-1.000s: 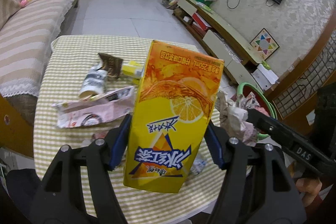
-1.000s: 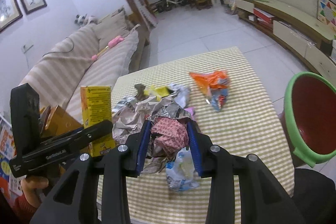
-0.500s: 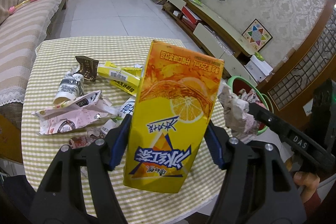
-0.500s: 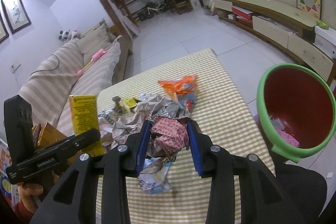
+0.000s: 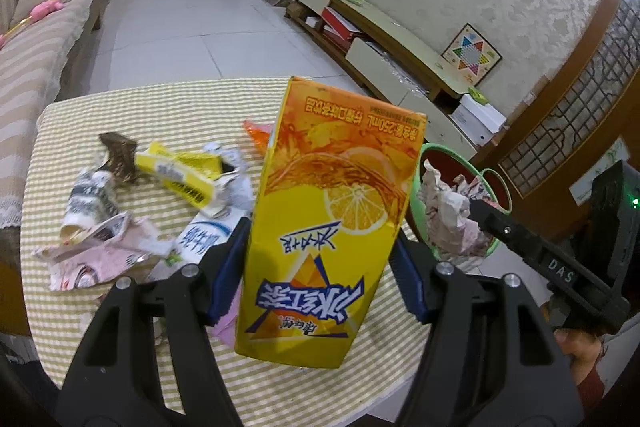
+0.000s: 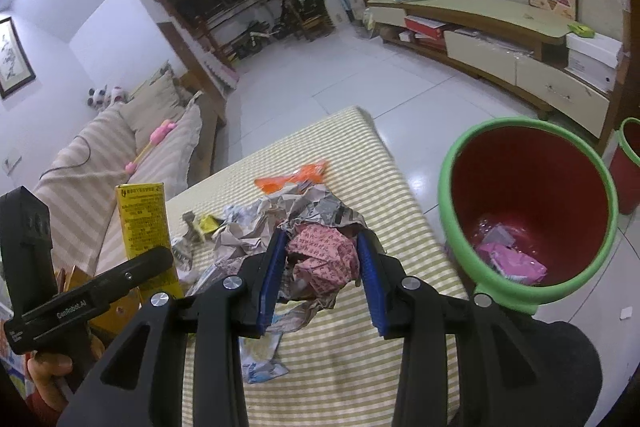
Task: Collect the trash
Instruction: 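Drop the crumpled paper and yellow carton into the bin with both tools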
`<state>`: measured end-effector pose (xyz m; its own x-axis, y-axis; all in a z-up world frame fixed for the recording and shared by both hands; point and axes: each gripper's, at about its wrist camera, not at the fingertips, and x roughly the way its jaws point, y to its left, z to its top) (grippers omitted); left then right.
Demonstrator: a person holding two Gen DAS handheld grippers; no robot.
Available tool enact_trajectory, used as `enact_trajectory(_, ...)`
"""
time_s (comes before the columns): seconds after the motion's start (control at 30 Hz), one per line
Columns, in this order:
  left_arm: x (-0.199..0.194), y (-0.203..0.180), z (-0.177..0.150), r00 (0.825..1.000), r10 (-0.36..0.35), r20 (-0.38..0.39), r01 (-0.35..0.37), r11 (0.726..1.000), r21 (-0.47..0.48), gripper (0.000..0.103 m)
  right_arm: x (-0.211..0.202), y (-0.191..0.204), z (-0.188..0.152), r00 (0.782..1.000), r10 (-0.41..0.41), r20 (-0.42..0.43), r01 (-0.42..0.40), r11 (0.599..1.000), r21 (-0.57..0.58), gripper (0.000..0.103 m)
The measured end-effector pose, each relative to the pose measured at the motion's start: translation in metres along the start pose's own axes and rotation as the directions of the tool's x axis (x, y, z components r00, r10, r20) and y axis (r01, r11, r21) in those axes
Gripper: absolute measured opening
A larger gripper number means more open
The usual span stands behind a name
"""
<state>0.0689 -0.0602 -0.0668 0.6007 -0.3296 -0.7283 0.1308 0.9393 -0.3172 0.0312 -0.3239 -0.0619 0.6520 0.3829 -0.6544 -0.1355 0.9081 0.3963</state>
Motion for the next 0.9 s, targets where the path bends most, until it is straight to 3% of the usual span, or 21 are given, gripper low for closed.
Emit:
enact_trajectory(0.23,0.018,-0.028,0.007,0.999,-0.032,-0.014,0.033,0.998,0.054,0.064,-0.018,-0.030,0.012,0.996,-0.061,0.061,0.059,0.998,0.038,0.036)
enact_trajectory(0.43,0.047,-0.065,0.016,0.995,-0.081,-0.054,0.086,0.989,0.117,0.064,-0.032,-0.083,0.019,0.985,-0.136,0.105,0.121,0.984,0.133,0.036)
enact_trajectory(0.9,0.136,-0.154,0.026,0.964,-0.182,-0.194,0.223,0.951,0.215,0.064,-0.053,-0.175,0.023,0.956,-0.265,0.125,0.219,0.930,0.296,0.038)
